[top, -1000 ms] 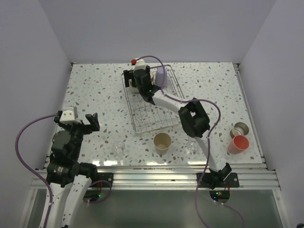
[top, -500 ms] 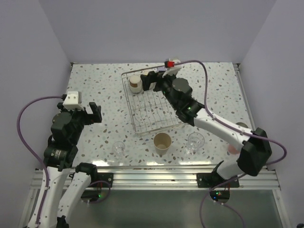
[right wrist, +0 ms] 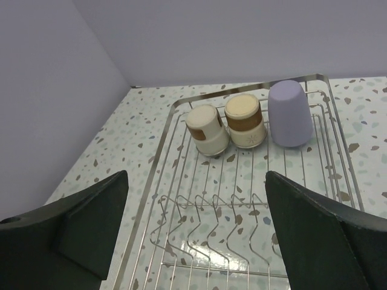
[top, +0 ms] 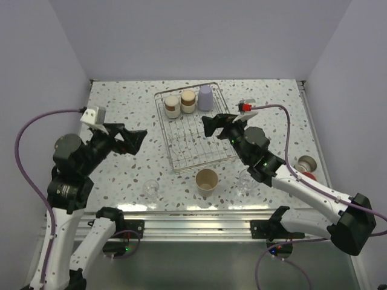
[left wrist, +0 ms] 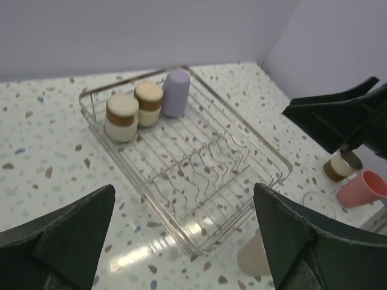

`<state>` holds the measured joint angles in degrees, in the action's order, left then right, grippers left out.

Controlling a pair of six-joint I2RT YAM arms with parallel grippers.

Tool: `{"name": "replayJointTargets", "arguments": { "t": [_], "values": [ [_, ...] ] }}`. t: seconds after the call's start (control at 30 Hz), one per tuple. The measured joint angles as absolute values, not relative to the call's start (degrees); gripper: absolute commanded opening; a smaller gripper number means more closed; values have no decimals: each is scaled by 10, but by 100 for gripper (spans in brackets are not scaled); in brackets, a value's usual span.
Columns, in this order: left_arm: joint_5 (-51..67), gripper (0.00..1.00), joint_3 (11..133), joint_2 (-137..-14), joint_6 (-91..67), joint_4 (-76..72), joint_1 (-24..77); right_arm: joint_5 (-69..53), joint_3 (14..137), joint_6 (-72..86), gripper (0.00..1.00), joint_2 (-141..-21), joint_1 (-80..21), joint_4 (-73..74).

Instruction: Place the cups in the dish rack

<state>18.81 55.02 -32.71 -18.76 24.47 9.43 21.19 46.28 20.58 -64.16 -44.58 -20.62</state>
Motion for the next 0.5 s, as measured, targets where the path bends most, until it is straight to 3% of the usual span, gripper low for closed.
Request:
{"name": "replayJointTargets", "arguments": {
  "t": [0.1,0.2,0.4,0.5],
  "values": [
    [178,100,658,-442,-188,333,95,216,450,210,98,-615,-446,-211],
    [155,100,653,-491,-189,396,98,217,431,215,98,-598,-446,-215],
    [143,75,514,-463,-203,509,121,217,423,223,98,-596,-446,-210],
    [136,68,491,-457,-209,540,135,217,422,225,98,-596,-446,-210]
  ]
}}
